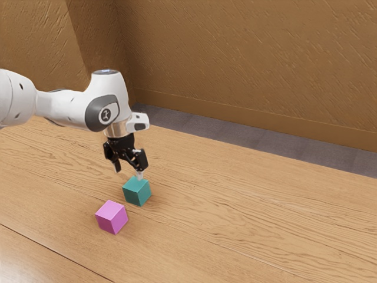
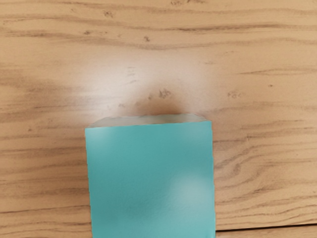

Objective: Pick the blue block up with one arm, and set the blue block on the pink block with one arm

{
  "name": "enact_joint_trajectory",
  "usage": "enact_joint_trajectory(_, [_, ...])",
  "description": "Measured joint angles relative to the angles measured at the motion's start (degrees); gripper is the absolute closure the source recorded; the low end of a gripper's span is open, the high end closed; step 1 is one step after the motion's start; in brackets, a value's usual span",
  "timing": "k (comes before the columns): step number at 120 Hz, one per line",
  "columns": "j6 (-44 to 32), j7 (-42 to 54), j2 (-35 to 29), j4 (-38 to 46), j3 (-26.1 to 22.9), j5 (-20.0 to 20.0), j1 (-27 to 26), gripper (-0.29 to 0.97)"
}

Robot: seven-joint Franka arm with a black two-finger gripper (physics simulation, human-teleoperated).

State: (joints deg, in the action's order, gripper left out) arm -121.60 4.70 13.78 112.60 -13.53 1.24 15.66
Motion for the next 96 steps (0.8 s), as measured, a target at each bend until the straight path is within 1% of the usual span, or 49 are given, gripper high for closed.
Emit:
enact_joint_trajectory(37, [-4.3,0.0,5.0,-0.1,0.0,0.0,0.0,0.00])
enact_joint_trajectory(96, [-7.4,0.1,9.4,-0.1,-0.1,0.1,-0.1,0.00])
